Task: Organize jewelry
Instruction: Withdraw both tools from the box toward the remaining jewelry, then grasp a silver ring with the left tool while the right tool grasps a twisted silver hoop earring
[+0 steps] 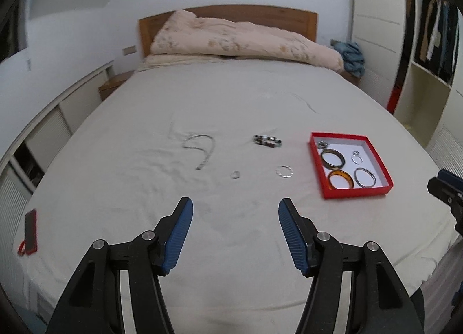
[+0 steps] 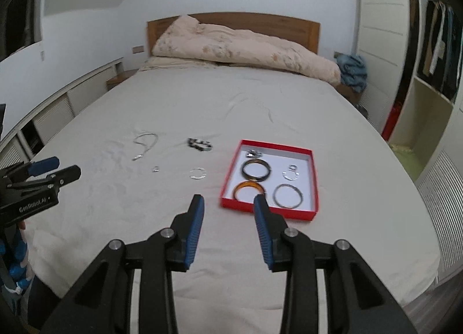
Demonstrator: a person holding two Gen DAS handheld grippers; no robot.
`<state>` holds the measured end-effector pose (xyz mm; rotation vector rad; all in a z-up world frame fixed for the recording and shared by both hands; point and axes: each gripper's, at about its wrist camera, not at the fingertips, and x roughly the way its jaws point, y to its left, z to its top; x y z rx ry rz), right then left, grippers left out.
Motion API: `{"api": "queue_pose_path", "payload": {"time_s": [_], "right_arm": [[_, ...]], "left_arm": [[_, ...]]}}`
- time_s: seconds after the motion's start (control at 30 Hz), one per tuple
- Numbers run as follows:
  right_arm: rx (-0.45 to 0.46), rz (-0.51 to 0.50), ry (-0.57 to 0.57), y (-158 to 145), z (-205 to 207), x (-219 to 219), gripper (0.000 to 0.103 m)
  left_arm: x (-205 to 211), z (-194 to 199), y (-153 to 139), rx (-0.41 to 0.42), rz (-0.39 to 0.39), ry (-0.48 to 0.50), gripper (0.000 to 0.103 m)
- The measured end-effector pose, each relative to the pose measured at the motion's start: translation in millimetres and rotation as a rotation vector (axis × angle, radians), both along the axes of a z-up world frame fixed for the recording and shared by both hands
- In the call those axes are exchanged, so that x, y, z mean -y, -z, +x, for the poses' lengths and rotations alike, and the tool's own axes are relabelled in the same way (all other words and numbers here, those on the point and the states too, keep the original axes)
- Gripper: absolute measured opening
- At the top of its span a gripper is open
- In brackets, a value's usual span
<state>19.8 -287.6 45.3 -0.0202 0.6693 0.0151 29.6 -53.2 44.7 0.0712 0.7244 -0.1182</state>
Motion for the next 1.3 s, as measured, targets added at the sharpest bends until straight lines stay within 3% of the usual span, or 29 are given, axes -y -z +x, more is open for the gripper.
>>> {"api": "queue_pose_path", "payload": {"time_s": [0.37,0.63,0.93,1.3], "right_arm": [[0.062,-0.055,-0.124,-15,-37,-50,0.034],[0.063,0.032,-0.189,-2,-25,-51,0.034],[-0.062,0.142,-0.211,66,44,-57,0.034],[-0.227,0.207,-0.151,144,184,-59,0.034]], "left_arm": [[-40,-42,-4,0.011,-0.015,-0.07,0.062],[-47,-27,7,0.001,-0.024,-0.096,0.066],[-47,28,60,-0.092,-0.035,-0.069,0.066],[-23,152,132,-0.206,-0.077,-0.002,0.061]]}}
